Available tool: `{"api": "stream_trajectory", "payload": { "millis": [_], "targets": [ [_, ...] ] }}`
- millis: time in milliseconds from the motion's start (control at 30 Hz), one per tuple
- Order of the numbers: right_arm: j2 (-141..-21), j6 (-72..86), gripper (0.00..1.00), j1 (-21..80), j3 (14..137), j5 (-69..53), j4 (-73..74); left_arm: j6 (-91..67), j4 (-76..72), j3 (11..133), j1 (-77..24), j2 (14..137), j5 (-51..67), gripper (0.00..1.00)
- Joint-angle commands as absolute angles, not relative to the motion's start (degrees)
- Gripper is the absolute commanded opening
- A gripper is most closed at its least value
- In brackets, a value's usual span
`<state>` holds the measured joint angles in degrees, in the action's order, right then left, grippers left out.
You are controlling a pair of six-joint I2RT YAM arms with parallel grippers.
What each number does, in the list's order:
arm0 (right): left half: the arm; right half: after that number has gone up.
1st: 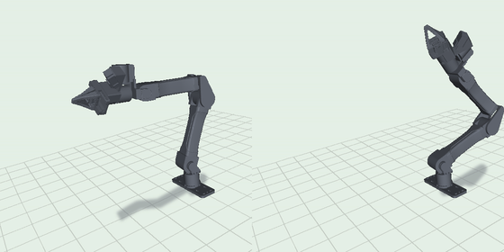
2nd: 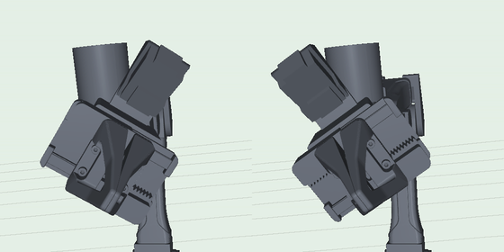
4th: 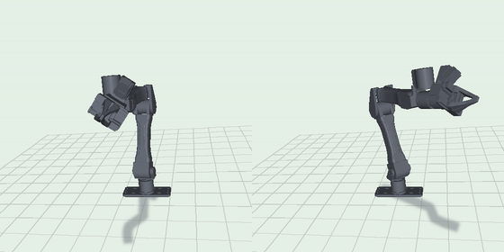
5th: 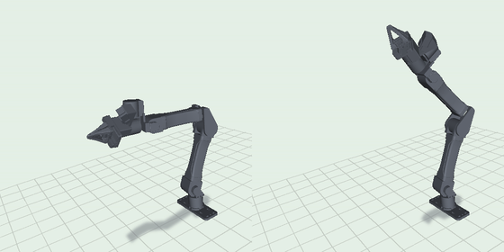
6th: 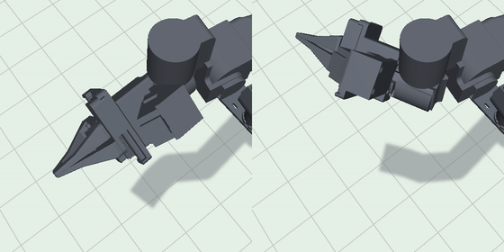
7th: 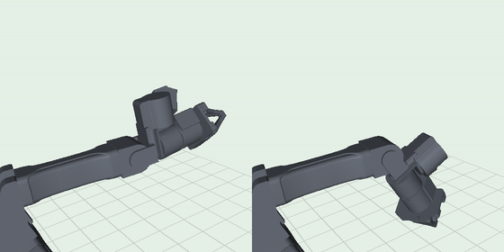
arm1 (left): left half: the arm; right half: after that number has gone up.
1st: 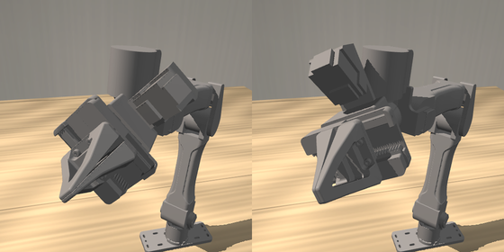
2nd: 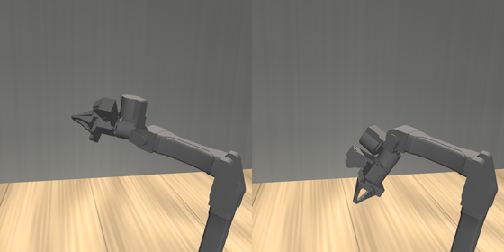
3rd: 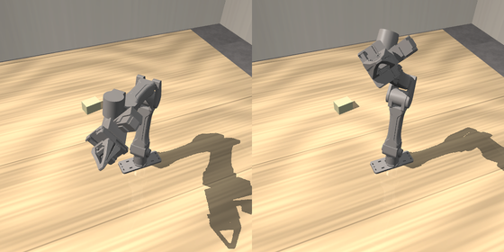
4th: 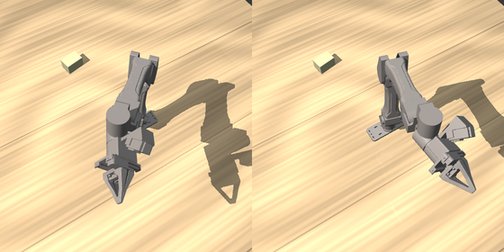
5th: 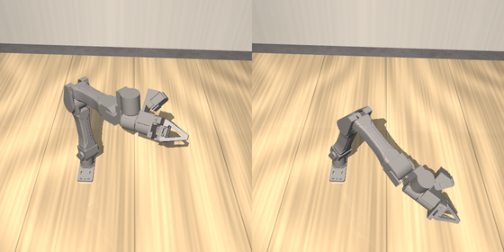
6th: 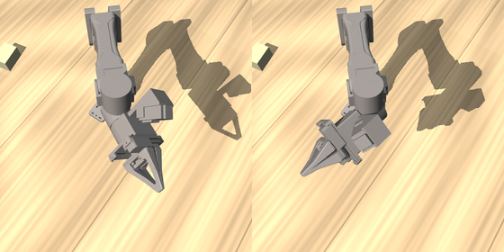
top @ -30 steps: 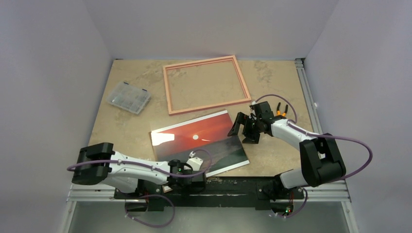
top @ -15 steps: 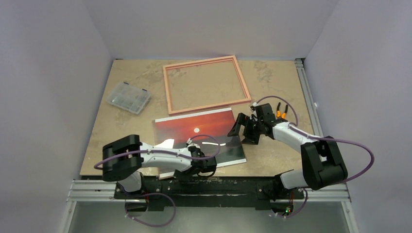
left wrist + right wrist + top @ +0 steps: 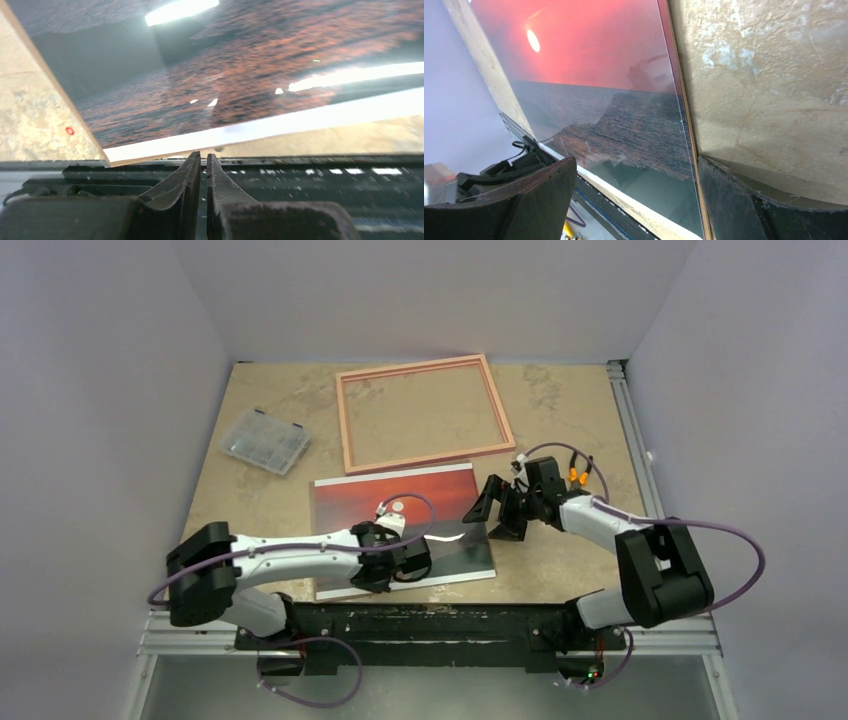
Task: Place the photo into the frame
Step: Move the photo frame item to the center of the board.
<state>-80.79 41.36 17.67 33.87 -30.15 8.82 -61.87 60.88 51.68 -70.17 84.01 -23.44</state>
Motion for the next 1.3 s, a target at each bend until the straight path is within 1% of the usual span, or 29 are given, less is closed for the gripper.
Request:
{"api": "stream_trajectory", "payload": {
  "millis": [0, 133, 233, 367, 533, 633, 833, 967, 1267],
  "targets": [
    [-86.03, 39.24, 0.92, 18.58, 32.26, -25.0, 13.94, -55.63, 53.74, 49.85, -70.16, 73.83, -18.73, 0.12],
    [-86.32, 40.31, 0.92, 20.35, 32.75, -25.05, 13.38, -54.46, 52.41, 50.38, -70.16, 64.19, -17.03, 0.29],
    [-86.31, 42.36, 0.91, 22.32, 31.93, -25.1, 12.04, -54.34, 53.88, 53.09, -69.98, 60.31, -17.79, 0.36],
    [-85.91, 45.55, 0.91, 24.74, 29.92, -25.41, 9.03, -53.77, 56.33, 58.27, -69.78, 59.05, -17.95, 0.4],
    [-85.9, 49.36, 0.91, 27.73, 27.85, -25.84, 5.57, -53.58, 57.74, 61.63, -69.44, 59.88, -17.23, 0.42],
    [-86.4, 51.87, 0.91, 30.28, 26.93, -25.9, 2.83, -53.72, 56.95, 62.35, -69.22, 59.81, -15.87, 0.44],
    [-89.04, 56.01, 0.91, 35.07, 27.62, -25.28, -1.34, -55.5, 55.7, 61.25, -67.33, 59.83, -12.61, 0.52],
    [-91.41, 57.49, 0.91, 36.57, 29.22, -24.75, -3.37, -57.2, 57.28, 58.28, -65.08, 62.01, -11.11, 0.52],
    [-95.67, 58.99, 0.91, 37.48, 32.12, -25.52, -5.89, -60.31, 54.22, 47.37, -64.51, 69.55, -7.26, 0.45]
  ]
}}
